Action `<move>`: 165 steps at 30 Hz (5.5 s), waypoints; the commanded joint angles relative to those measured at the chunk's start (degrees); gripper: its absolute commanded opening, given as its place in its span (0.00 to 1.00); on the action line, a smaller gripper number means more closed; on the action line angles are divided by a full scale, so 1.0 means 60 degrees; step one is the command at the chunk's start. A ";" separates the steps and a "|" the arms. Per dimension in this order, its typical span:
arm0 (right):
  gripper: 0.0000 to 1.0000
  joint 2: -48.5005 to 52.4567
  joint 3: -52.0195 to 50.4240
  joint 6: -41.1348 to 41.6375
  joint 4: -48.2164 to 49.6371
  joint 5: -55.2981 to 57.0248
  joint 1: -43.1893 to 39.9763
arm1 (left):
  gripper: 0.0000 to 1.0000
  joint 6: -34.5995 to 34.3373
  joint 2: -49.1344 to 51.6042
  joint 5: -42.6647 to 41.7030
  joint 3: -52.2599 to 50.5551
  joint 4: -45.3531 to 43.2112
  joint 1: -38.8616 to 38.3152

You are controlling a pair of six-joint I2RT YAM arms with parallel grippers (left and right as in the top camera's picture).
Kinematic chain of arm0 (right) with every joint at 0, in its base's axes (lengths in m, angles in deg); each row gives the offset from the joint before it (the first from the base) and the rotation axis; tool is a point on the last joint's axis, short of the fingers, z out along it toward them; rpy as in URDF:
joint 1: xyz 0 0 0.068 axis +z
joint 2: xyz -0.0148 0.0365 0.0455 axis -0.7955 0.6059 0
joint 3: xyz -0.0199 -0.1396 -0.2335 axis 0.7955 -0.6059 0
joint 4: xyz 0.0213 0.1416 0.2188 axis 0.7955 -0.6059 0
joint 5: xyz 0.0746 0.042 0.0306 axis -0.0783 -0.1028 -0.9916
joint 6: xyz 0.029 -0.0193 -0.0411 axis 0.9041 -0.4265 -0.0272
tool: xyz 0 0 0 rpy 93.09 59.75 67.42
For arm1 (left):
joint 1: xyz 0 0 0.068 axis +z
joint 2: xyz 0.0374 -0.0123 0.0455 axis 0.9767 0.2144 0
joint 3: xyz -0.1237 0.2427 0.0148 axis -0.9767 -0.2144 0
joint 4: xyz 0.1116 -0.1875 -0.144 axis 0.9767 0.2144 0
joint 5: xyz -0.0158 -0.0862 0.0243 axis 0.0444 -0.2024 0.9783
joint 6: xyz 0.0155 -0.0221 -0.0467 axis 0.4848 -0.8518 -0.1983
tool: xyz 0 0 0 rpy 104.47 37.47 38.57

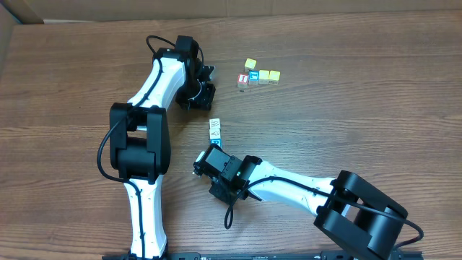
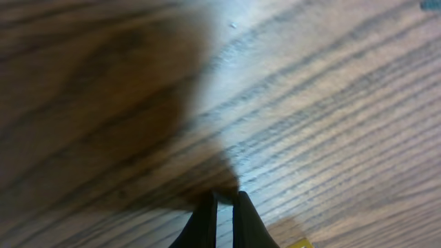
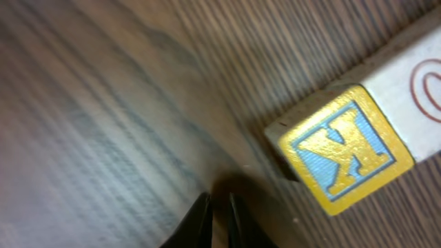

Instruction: Flip 5 blocks

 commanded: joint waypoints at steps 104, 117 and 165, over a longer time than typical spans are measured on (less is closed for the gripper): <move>0.04 0.1643 0.0415 0.6084 0.4703 -0.2371 -0.3595 | 0.04 -0.3002 -0.0634 -0.1016 -0.1661 0.1559 0.0055; 0.04 0.1643 0.0415 0.6084 0.4728 -0.2371 -0.3570 | 0.04 -0.3002 -0.0634 -0.1009 -0.1661 0.1475 0.0055; 0.04 0.1639 0.0415 0.6043 0.4393 -0.2142 -0.3657 | 0.04 -0.2794 -0.0634 -0.0616 -0.1650 0.1384 0.0080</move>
